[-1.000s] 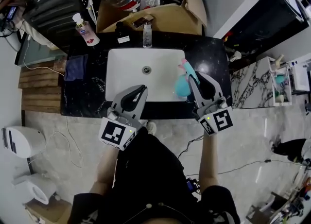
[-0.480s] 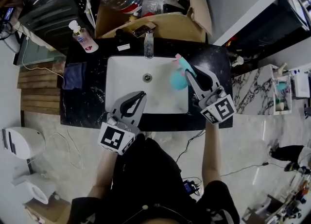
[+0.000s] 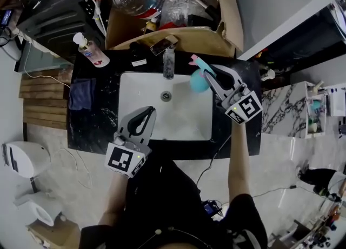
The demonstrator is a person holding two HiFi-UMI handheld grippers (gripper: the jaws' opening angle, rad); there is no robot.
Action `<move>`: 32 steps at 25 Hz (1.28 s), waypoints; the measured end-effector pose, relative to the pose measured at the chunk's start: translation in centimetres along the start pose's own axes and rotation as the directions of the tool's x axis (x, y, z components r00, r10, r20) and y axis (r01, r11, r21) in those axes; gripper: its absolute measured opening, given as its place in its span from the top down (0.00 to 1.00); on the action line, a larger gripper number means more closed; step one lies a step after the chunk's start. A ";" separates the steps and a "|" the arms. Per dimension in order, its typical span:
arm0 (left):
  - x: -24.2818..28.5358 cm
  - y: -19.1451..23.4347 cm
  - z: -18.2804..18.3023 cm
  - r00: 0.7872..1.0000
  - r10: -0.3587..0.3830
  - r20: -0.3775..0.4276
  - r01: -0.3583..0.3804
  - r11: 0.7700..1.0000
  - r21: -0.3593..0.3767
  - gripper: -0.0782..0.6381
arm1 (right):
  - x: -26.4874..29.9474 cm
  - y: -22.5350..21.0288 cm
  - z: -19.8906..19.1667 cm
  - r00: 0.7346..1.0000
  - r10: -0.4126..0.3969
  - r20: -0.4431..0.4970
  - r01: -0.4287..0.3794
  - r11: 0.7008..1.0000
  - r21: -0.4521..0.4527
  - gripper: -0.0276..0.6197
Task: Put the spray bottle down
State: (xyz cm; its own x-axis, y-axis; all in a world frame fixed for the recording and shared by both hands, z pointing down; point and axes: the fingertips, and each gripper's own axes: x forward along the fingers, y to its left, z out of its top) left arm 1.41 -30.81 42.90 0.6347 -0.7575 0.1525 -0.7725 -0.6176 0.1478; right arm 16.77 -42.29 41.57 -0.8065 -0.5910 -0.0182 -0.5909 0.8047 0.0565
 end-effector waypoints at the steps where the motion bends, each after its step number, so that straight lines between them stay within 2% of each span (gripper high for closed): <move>1: 0.2 0.4 -0.1 1.000 0.005 -0.002 -0.005 1.000 -0.003 0.87 | 0.4 -0.6 -0.4 1.000 0.003 -0.005 -0.003 1.000 0.000 0.85; 5: 1.0 1.2 -0.5 1.000 0.018 -0.012 -0.019 1.000 -0.024 0.87 | 1.6 -2.4 -1.7 1.000 0.018 -0.012 -0.018 1.000 0.007 0.85; 13: 1.3 2.0 -1.9 0.997 0.048 -0.054 -0.051 0.998 -0.043 0.87 | 3.3 -4.4 -4.5 0.991 0.130 -0.036 -0.131 0.991 -0.025 0.85; 18: 1.3 3.1 -2.9 0.993 0.079 -0.083 -0.084 0.994 -0.062 0.87 | 4.1 -5.7 -5.3 0.989 0.151 -0.001 -0.151 0.989 -0.003 0.85; 25: 1.7 3.4 -3.7 0.990 0.077 -0.114 -0.085 0.994 -0.063 0.87 | 4.5 -6.4 -6.4 0.978 0.209 0.002 -0.209 0.978 -0.026 0.85; 28: 1.8 3.5 -4.2 0.989 0.080 -0.127 -0.088 0.994 -0.062 0.87 | 4.4 -7.0 -6.5 0.971 0.237 0.025 -0.237 0.971 -0.008 0.85; 32: 1.6 3.6 -4.6 0.987 0.084 -0.135 -0.094 0.994 -0.063 0.87 | 4.2 -7.9 -6.5 0.973 0.224 0.056 -0.227 0.973 0.038 0.83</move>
State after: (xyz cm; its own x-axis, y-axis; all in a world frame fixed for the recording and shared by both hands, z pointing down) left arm -0.31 -33.24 48.21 0.5638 -0.7714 0.2950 -0.8259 -0.5295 0.1939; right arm 18.15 -51.48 47.56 -0.9183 -0.3911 -0.0606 -0.3929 0.9193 0.0208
